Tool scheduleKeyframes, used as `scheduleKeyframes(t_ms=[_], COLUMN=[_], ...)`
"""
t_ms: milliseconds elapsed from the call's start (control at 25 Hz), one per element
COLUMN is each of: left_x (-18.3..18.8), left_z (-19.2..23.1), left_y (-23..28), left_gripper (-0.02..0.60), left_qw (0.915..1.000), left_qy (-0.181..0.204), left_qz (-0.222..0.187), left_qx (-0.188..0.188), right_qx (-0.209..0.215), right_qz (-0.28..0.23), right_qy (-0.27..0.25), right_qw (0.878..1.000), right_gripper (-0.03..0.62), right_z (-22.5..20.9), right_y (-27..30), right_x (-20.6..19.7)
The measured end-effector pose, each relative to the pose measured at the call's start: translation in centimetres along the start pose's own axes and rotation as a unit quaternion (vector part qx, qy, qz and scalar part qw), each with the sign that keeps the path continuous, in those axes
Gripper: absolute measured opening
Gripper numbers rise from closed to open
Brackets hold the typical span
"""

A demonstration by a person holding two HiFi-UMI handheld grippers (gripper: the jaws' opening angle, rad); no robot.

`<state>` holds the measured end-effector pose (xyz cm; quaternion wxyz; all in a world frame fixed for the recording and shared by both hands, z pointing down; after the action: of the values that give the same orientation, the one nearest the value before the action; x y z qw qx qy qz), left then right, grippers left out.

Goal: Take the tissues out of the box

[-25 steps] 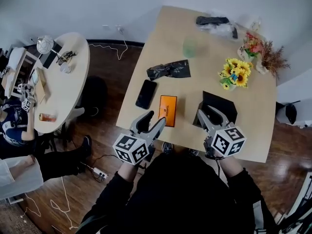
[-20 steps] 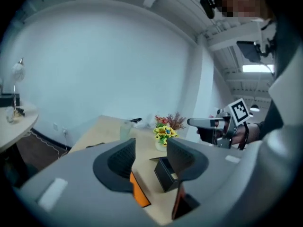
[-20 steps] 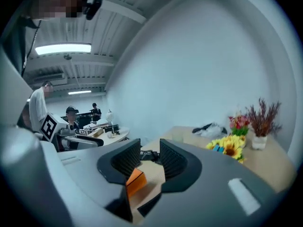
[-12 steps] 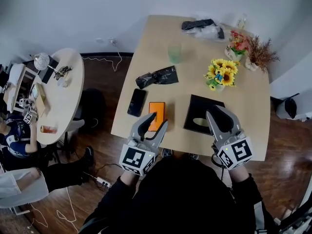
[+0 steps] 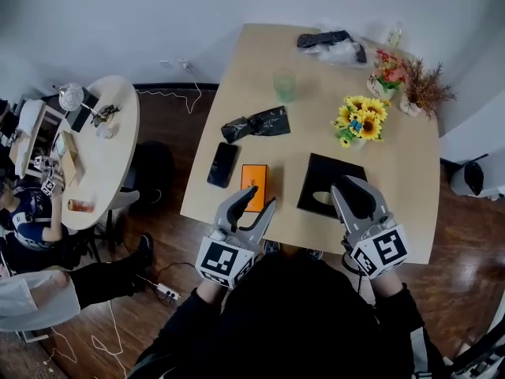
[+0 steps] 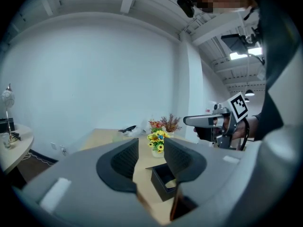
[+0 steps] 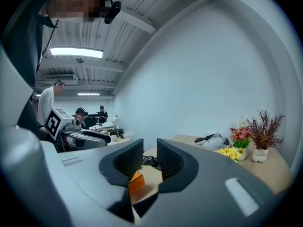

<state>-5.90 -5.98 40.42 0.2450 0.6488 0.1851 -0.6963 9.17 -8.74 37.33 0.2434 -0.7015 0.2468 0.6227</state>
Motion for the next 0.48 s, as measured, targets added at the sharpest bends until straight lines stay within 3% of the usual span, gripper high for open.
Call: scheduleKeyframes(t_ms=[480], left_x=[-0.50], left_z=[0.24], left_y=[-0.54], left_gripper=[0.149], left_qw=[0.9999], left_qy=[-0.010], left_qz=[0.006], left_qx=[0.004], right_qx=[0.010], right_qz=[0.011], right_qy=[0.005], right_qw=[1.000], right_gripper=[0.089], right_z=[0.80], right_y=[0.33], right_x=[-0.67])
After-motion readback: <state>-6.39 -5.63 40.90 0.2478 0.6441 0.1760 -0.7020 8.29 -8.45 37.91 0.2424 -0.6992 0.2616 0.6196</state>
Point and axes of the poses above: the fingertips, and each gripper's own axes: y forward along the fingers, z to its left, x out of its top, the point moved 1 cm from there along -y, backward along the fingers, and after that the axes turned 10 degrees about -z, right-handed, at the moved point
